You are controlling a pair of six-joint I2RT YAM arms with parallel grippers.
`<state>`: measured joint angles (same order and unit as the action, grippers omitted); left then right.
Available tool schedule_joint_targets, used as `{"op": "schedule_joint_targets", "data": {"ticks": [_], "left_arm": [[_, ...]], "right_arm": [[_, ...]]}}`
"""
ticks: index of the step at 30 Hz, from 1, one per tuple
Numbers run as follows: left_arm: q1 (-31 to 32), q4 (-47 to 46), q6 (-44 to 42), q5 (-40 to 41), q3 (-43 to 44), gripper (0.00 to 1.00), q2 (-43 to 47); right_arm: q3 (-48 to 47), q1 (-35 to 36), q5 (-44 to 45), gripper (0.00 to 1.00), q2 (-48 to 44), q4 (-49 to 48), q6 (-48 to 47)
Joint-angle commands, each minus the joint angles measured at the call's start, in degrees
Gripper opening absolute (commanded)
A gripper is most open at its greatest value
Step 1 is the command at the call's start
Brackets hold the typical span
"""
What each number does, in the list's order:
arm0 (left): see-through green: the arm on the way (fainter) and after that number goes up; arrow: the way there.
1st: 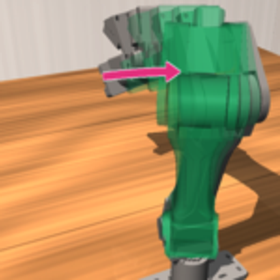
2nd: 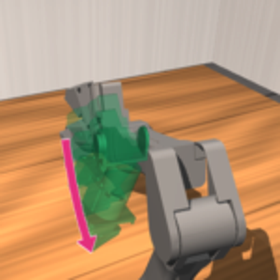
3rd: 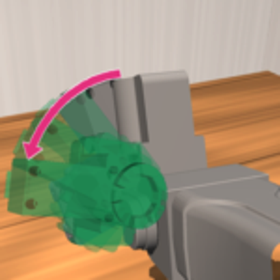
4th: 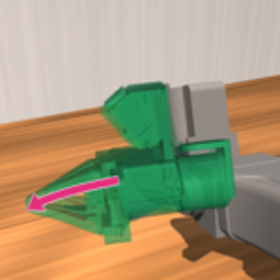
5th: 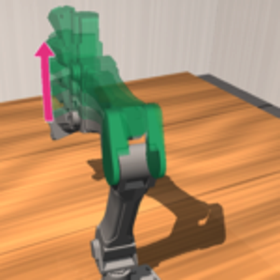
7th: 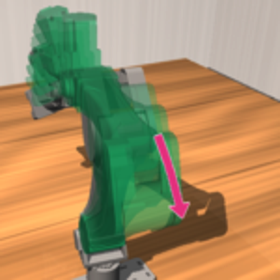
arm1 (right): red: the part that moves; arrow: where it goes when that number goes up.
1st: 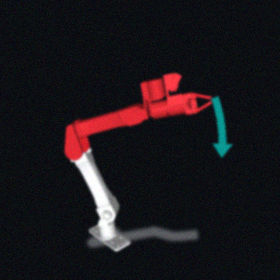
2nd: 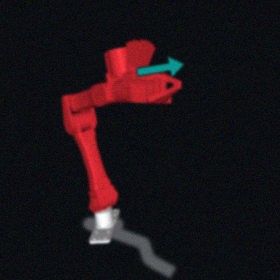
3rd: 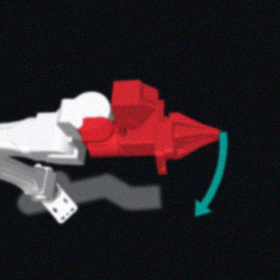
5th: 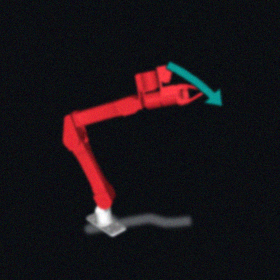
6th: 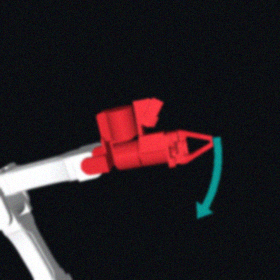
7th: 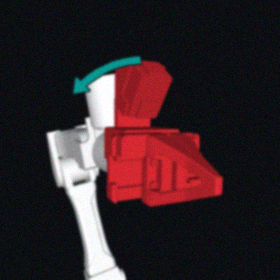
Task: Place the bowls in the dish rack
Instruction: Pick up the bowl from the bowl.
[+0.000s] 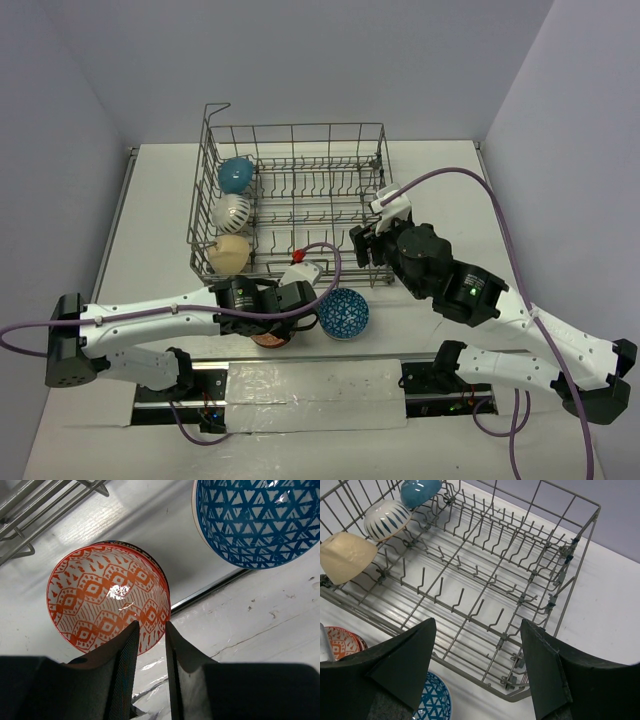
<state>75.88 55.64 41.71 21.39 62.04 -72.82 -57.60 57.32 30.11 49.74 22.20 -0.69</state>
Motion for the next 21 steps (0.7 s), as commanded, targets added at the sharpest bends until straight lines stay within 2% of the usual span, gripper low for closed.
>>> {"op": "schedule_joint_targets", "data": {"ticks": [1, 13, 21], "left_arm": [[0.6, -0.3, 1.3, 2.0, 0.6, 0.33, 0.0], [2.1, -1.0, 1.4, 3.1, -0.1, 0.34, -1.3], [2.5, -1.6, 1.1, 2.0, -0.5, 0.33, -1.1]], "right_arm": [[-0.1, -0.4, 1.6, 0.76, -0.3, -2.1, 0.2], [0.2, -0.9, 4.3, 0.77, -1.8, -2.4, 0.6], [0.7, -4.0, 8.7, 0.81, -3.4, -3.4, 4.3]]}}
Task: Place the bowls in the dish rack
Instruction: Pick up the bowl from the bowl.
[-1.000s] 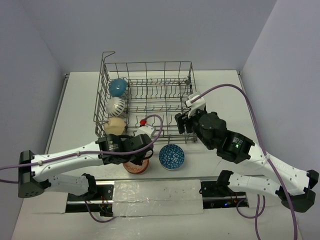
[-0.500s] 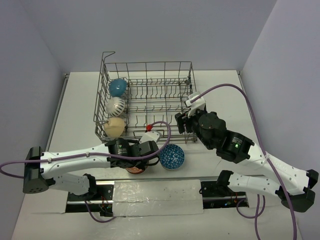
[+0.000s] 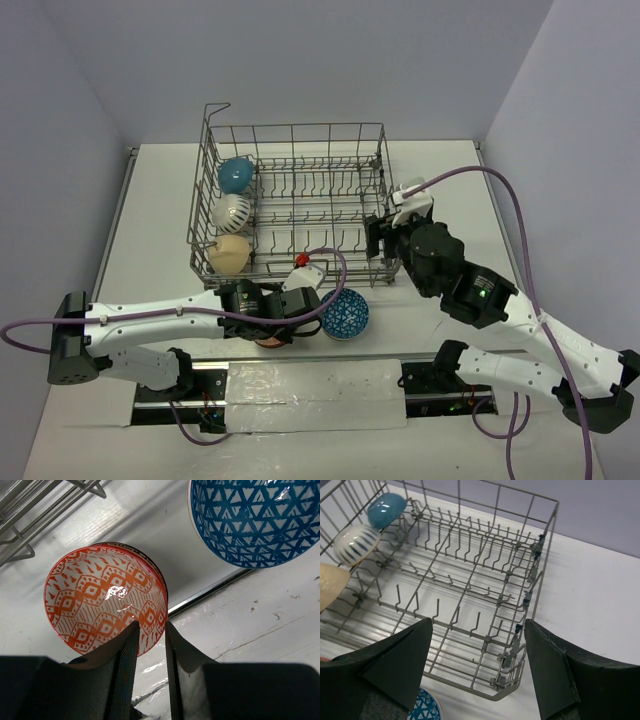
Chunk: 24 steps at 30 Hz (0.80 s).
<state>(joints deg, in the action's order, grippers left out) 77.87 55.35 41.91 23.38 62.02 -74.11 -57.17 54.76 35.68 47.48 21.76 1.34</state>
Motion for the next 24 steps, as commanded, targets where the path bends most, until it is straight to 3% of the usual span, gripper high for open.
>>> {"op": "schedule_joint_targets", "data": {"ticks": [1, 24], "left_arm": [[0.6, -1.3, 0.8, -0.1, -0.7, 0.33, 0.1], [2.5, -2.7, -0.5, -3.3, -2.0, 0.34, -1.0]], "right_arm": [[0.2, -2.3, 2.4, 0.81, -1.2, -2.9, 2.4], [-0.5, -5.0, -1.7, 0.82, 1.1, -2.1, 3.3]]}}
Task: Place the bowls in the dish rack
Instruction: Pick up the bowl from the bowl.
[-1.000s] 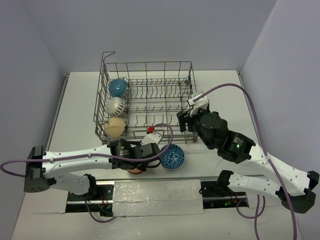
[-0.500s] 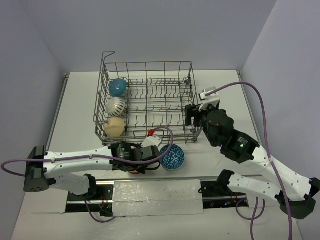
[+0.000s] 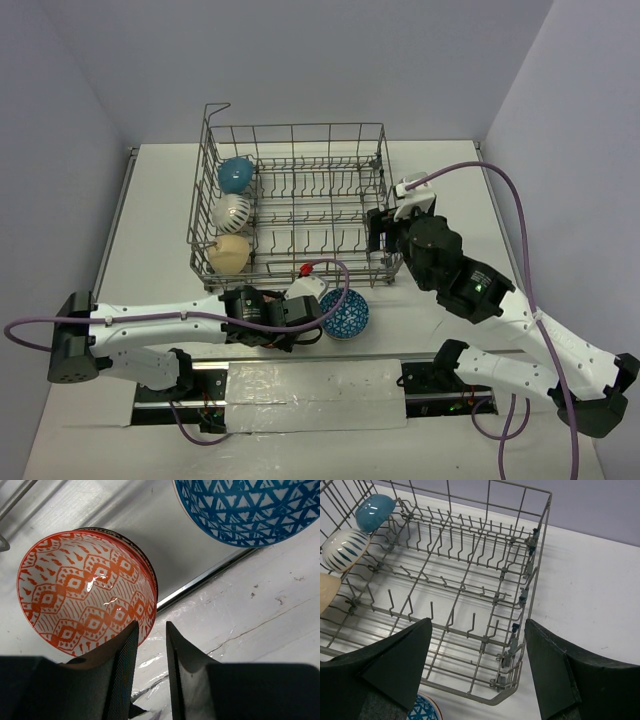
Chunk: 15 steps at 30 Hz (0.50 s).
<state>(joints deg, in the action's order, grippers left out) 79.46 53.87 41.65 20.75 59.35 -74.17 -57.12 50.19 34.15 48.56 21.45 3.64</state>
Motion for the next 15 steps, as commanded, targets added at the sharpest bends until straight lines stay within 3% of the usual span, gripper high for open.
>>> {"op": "schedule_joint_targets", "data": {"ticks": [1, 15], "left_arm": [[1.0, -1.2, -0.3, -0.7, 0.4, 0.34, -1.2], [1.1, -0.5, 0.1, 0.1, -0.3, 0.34, -3.2]], "right_arm": [[-0.5, -0.4, -0.1, 0.82, 0.0, -1.7, 0.9], [-0.6, -0.6, -1.1, 0.82, 0.2, -1.6, 0.8]]}}
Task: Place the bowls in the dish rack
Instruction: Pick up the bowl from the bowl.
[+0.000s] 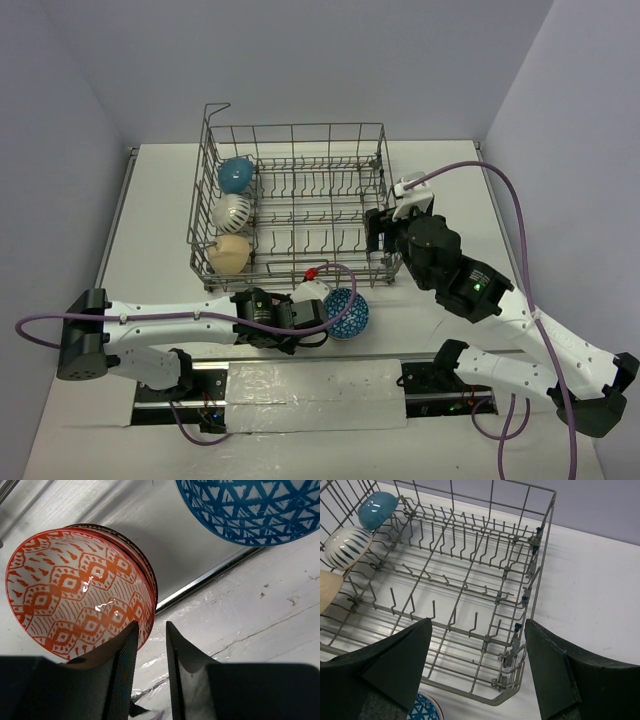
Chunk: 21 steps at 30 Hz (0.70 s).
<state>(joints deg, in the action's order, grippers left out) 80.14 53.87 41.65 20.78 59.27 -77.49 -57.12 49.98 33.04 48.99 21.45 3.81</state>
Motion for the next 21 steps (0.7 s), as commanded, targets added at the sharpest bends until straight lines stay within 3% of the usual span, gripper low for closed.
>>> {"op": "schedule_joint_targets", "data": {"ticks": [1, 21], "left_arm": [[0.5, -0.5, 0.2, 0.1, -0.2, 0.34, 0.1], [0.5, -0.5, 1.1, 0.8, -0.8, 0.35, -2.3]], "right_arm": [[-0.6, -0.4, 0.0, 0.82, -0.1, -1.7, 0.7], [-0.6, -0.5, 0.0, 0.82, -0.2, -1.5, 0.8]]}}
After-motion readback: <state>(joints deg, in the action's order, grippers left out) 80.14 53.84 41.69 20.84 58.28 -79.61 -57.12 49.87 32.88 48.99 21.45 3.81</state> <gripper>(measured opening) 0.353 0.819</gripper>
